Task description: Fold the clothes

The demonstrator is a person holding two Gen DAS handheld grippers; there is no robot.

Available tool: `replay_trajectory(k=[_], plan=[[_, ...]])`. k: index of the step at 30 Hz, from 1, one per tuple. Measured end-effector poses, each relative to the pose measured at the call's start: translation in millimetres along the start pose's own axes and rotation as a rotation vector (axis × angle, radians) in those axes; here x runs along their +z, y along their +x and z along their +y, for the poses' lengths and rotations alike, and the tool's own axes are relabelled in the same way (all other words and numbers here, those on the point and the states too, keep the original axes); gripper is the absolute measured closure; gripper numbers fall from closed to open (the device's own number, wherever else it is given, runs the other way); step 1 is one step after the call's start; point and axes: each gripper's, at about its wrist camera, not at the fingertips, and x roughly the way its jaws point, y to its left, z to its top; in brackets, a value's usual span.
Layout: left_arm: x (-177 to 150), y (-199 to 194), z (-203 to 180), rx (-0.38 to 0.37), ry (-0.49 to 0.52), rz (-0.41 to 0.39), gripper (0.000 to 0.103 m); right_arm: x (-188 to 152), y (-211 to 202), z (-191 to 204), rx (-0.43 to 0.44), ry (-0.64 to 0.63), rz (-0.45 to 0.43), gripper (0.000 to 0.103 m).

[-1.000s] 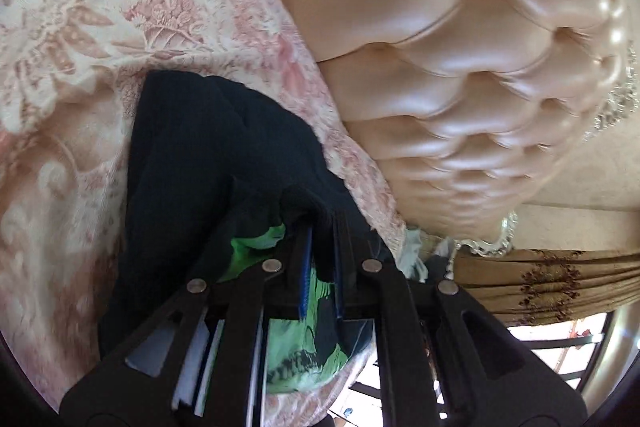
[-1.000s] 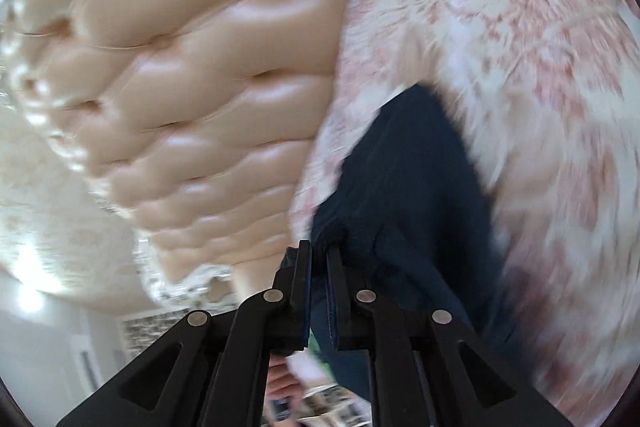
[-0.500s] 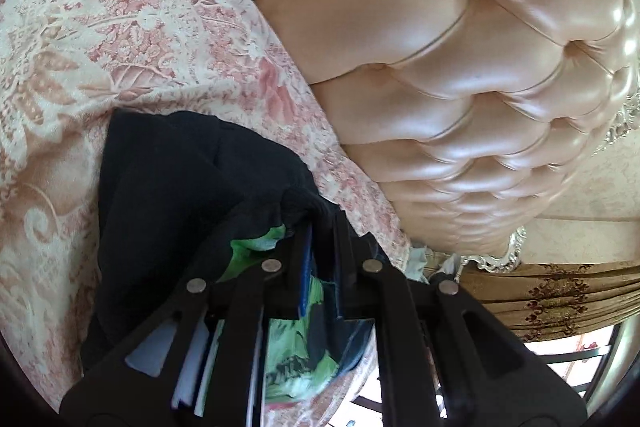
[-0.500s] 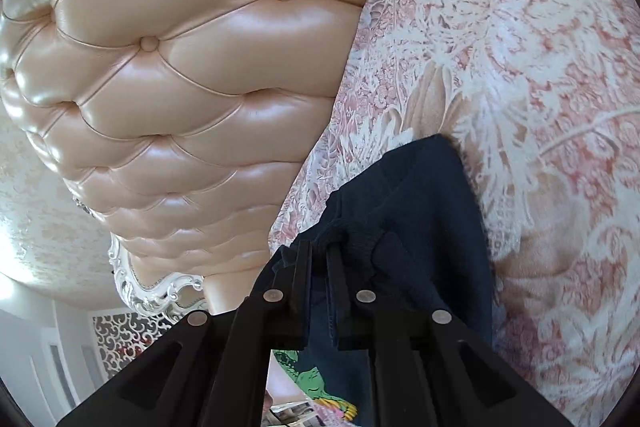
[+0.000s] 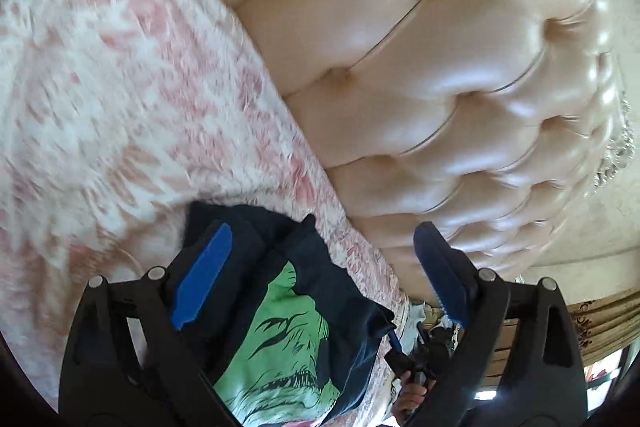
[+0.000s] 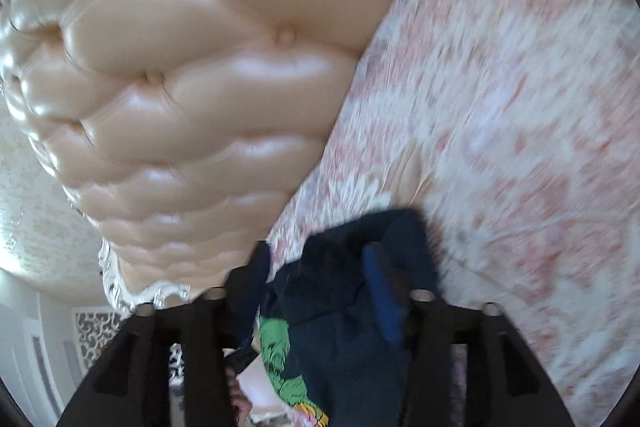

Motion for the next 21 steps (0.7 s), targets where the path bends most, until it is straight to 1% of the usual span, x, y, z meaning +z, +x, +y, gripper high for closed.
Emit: replay_trajectory(k=[1, 2, 3, 4, 5, 6, 7, 8, 10, 12, 14, 15, 16, 17, 19, 20, 21], plan=[[-2, -6, -5, -0.01, 0.031, 0.002, 0.016, 2, -9, 1, -0.014, -0.006, -0.029, 0.042], [-8, -10, -12, -0.022, 0.083, 0.009, 0.032, 2, -19, 5, -0.042, -0.025, -0.072, 0.041], [-20, -10, -22, -0.023, 0.164, 0.026, 0.043, -2, -32, 14, -0.078, -0.07, -0.127, 0.041], [-33, -9, -33, -0.019, 0.256, 0.047, 0.066, -10, -36, 24, -0.102, -0.129, -0.154, 0.041], [-50, -5, -45, 0.014, 0.354, 0.059, 0.083, -22, -33, 34, -0.11, -0.185, -0.15, 0.041], [-64, 3, -53, 0.053, 0.429, 0.069, 0.088, -34, -30, 44, -0.119, -0.241, -0.146, 0.041], [-77, 12, -59, 0.089, 0.492, 0.078, 0.092, -46, -27, 53, -0.127, -0.298, -0.141, 0.041], [-90, 21, -66, 0.125, 0.555, 0.088, 0.092, -61, -18, 63, -0.133, -0.361, -0.119, 0.04], [-106, 44, -77, 0.224, 0.658, 0.092, 0.092, -99, 17, 81, -0.144, -0.494, -0.034, 0.04], [-120, 68, -87, 0.328, 0.754, 0.093, 0.092, -125, 50, 90, -0.183, -0.585, 0.018, 0.04], [-126, 86, -91, 0.399, 0.811, 0.107, 0.092, -145, 86, 97, -0.221, -0.641, 0.079, 0.041], [-128, 95, -92, 0.431, 0.835, 0.116, 0.092, -150, 100, 98, -0.226, -0.655, 0.11, 0.041], [-128, 106, -88, 0.506, 0.865, 0.128, 0.092, -154, 113, 100, -0.237, -0.67, 0.136, 0.041], [-125, 111, -82, 0.556, 0.876, 0.133, 0.092, -156, 125, 99, -0.272, -0.691, 0.15, 0.041], [-116, 114, -69, 0.612, 0.876, 0.134, 0.093, -149, 139, 92, -0.377, -0.7, 0.14, 0.041], [-111, 112, -64, 0.619, 0.862, 0.133, 0.096, -141, 140, 88, -0.406, -0.688, 0.127, 0.045], [-107, 107, -62, 0.611, 0.844, 0.12, 0.1, -131, 136, 83, -0.407, -0.665, 0.11, 0.046]])
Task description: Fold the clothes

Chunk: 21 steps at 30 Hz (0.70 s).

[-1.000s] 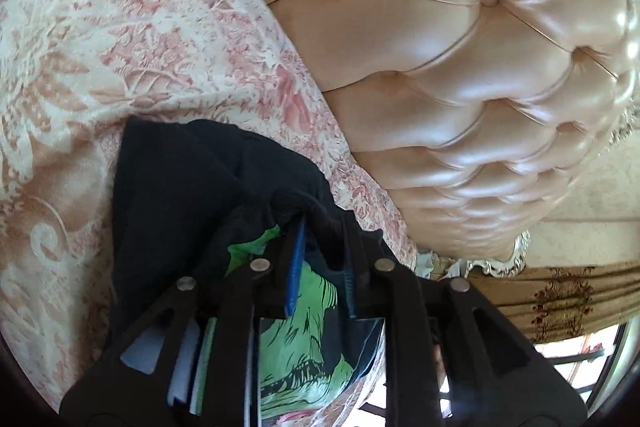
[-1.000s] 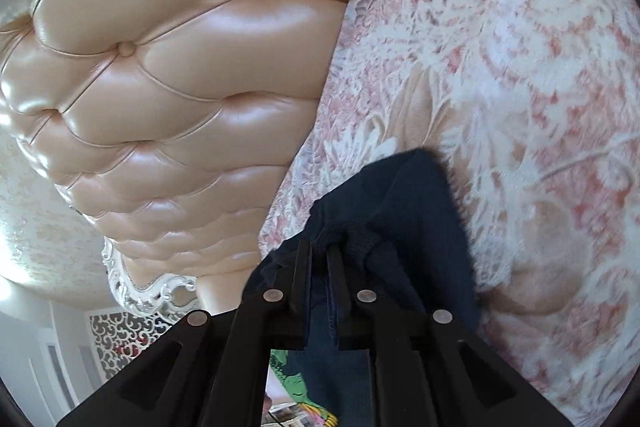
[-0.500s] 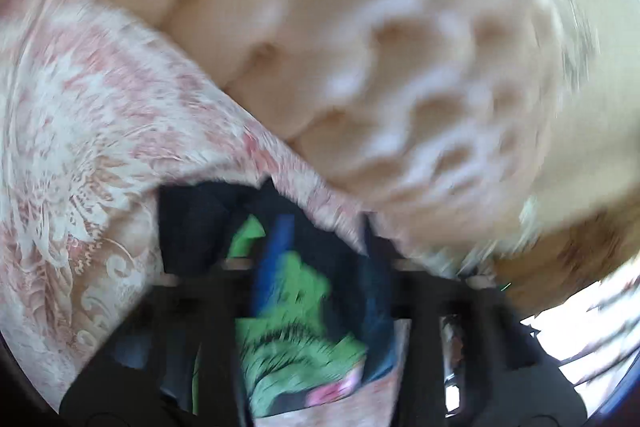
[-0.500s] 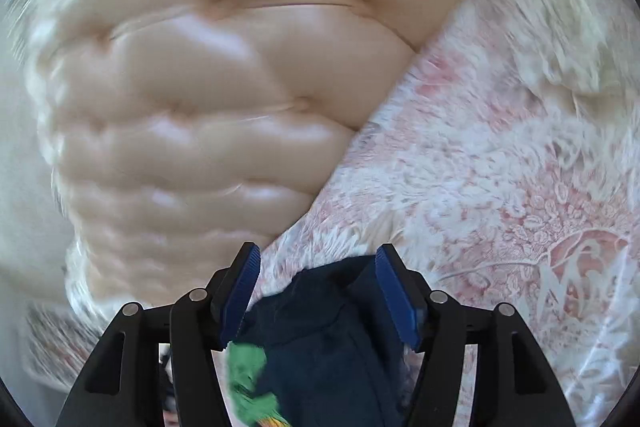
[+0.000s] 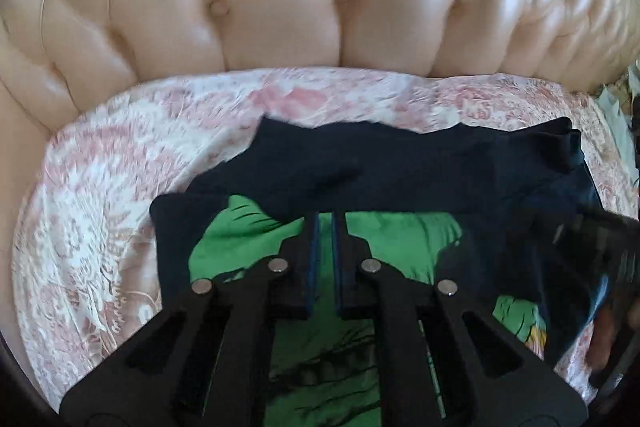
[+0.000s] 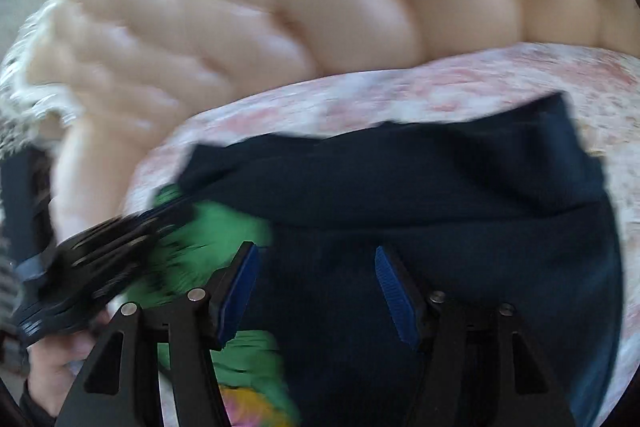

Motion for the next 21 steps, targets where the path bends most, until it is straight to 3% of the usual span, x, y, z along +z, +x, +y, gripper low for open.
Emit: replay_trajectory(k=[2, 6, 9, 10, 11, 13, 16, 19, 21], plan=[[1, -9, 15, 0.0, -0.052, -0.024, 0.1, 9, -5, -22, -0.012, 0.045, -0.019, 0.054], [0, -31, 60, -0.116, -0.244, -0.086, 0.097, 20, -35, -41, -0.062, 0.058, -0.072, 0.052], [5, -36, 83, -0.224, -0.307, -0.117, 0.068, 26, -67, -54, -0.084, 0.072, -0.147, 0.048], [8, -34, 84, -0.256, -0.309, -0.115, 0.054, 27, -75, -59, -0.089, 0.075, -0.164, 0.043], [11, -32, 84, -0.255, -0.297, -0.112, 0.049, 26, -80, -66, -0.088, 0.083, -0.169, 0.035], [18, -23, 77, -0.221, -0.235, -0.094, 0.048, 25, -87, -80, -0.087, 0.096, -0.174, 0.02], [30, -3, 62, -0.21, -0.143, -0.038, 0.049, 22, -88, -98, -0.088, 0.093, -0.155, 0.02], [34, 19, 49, -0.149, -0.07, 0.032, 0.049, 15, -91, -106, -0.13, 0.056, -0.157, 0.02], [35, 19, 48, -0.142, -0.053, 0.031, 0.083, 11, -93, -113, -0.144, 0.06, -0.157, 0.02]])
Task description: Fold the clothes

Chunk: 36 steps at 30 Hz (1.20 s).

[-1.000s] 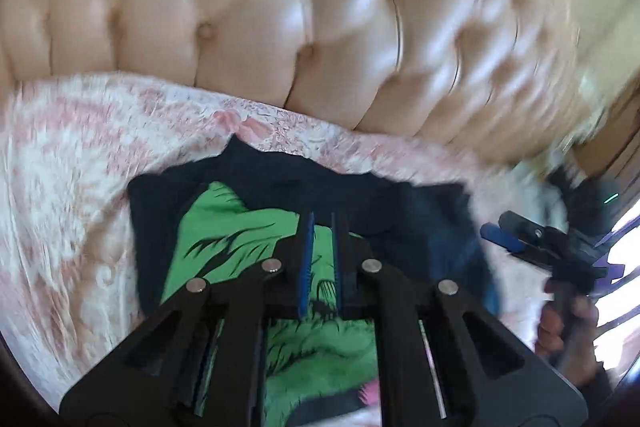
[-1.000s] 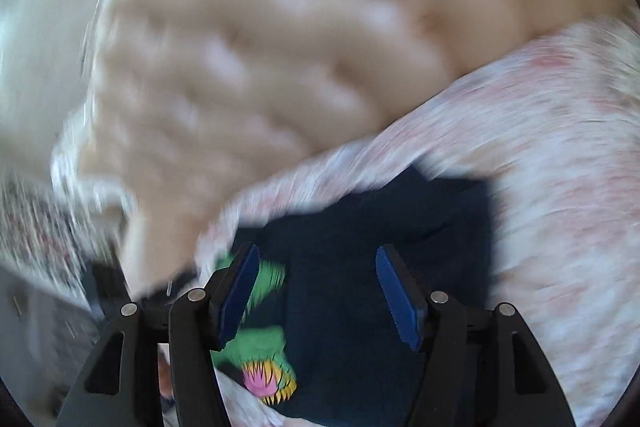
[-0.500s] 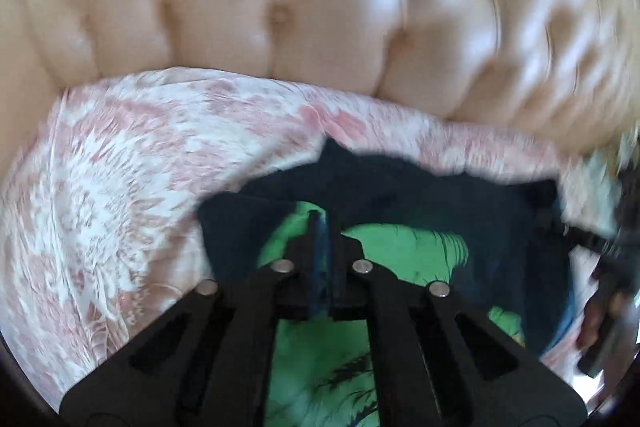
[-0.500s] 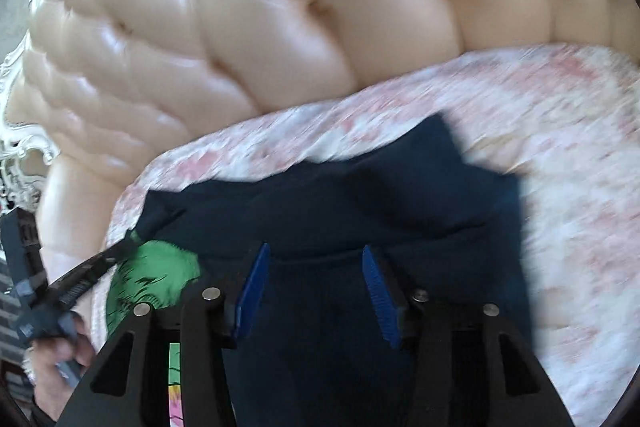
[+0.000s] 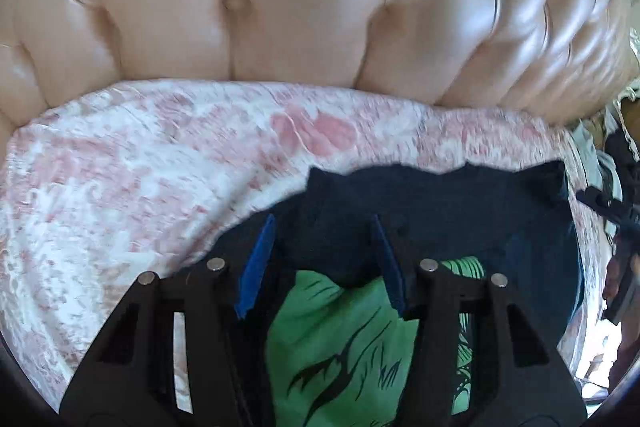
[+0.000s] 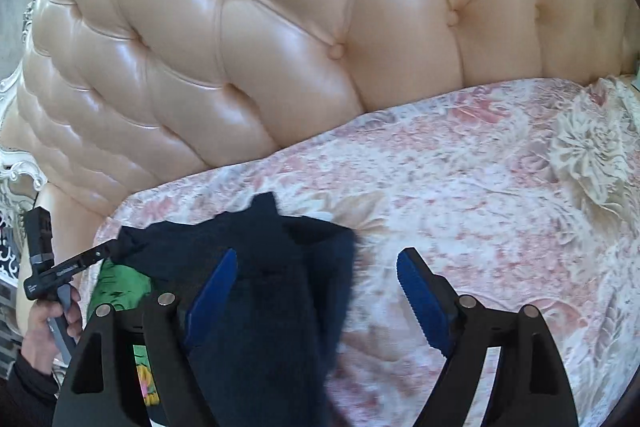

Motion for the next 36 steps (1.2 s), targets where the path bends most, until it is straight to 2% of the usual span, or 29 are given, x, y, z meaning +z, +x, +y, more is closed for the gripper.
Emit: replay_trajectory(k=[1, 4, 7, 12, 15, 17, 20, 22, 25, 26, 28, 30, 31, 34, 36], plan=[[0, -2, 0, 0.002, 0.008, -0.005, 0.086, 1, -2, -3, -0.003, 0.0, -0.004, 0.02], [6, -23, 0, -0.035, -0.017, -0.065, 0.087, 3, -6, -11, -0.008, -0.001, -0.014, 0.02], [19, -32, -3, -0.047, -0.014, -0.089, 0.087, 6, -7, -5, 0.006, -0.043, -0.019, 0.02], [18, 5, 3, 0.052, -0.041, -0.01, 0.086, -4, 4, 31, -0.05, -0.183, 0.0, 0.02], [6, 11, 9, 0.08, -0.072, -0.021, 0.074, -21, 13, 56, -0.058, -0.29, 0.014, 0.02], [1, -1, 15, 0.077, -0.102, -0.062, 0.051, -28, 28, 65, -0.099, -0.348, 0.052, 0.02], [-7, -37, 38, 0.015, -0.192, -0.136, 0.051, -31, 50, 56, -0.187, -0.324, 0.122, 0.02], [-18, -64, 60, -0.088, -0.272, -0.161, 0.05, -28, 49, 38, -0.171, -0.225, 0.132, 0.02], [-49, -87, 89, -0.253, -0.363, -0.137, 0.048, -24, 31, 25, -0.163, -0.149, 0.102, 0.02], [-60, -88, 93, -0.306, -0.375, -0.117, 0.048, -24, 20, 21, -0.143, -0.128, 0.085, 0.02], [-81, -82, 101, -0.367, -0.423, -0.083, 0.048, -28, -1, 11, -0.053, -0.059, 0.063, 0.02], [-91, -70, 105, -0.37, -0.447, -0.054, 0.048, -32, -21, 2, 0.02, 0.001, 0.047, 0.02], [-95, -63, 106, -0.367, -0.456, -0.039, 0.048, -35, -26, 1, 0.027, 0.016, 0.05, 0.02], [-97, -51, 97, -0.431, -0.453, 0.003, 0.048, -45, -42, -4, 0.051, 0.041, 0.063, 0.02], [-96, -44, 89, -0.398, -0.451, 0.054, 0.048, -54, -49, -7, 0.086, 0.057, 0.079, 0.02]])
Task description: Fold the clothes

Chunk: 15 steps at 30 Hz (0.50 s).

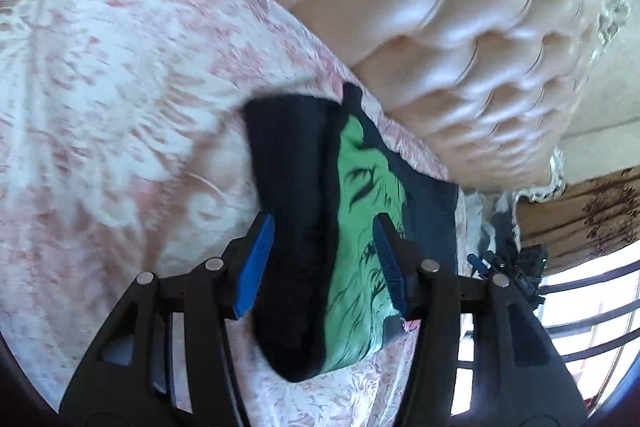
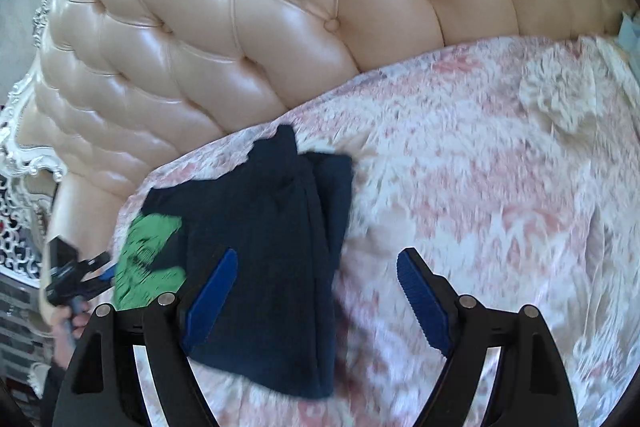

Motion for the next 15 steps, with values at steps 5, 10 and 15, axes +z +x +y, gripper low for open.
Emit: replay_trajectory(k=[5, 10, 15], plan=[[-2, 22, -13, 0.068, 0.02, 0.072, 0.048, -13, -1, -7, 0.056, 0.021, 0.038, 0.02], [0, 35, -31, 0.157, 0.101, 0.11, 0.042, -13, 3, -18, 0.155, 0.091, 0.065, 0.02], [-1, 47, -44, 0.214, 0.14, 0.132, 0.025, -5, 18, -31, 0.215, 0.173, 0.122, 0.017]])
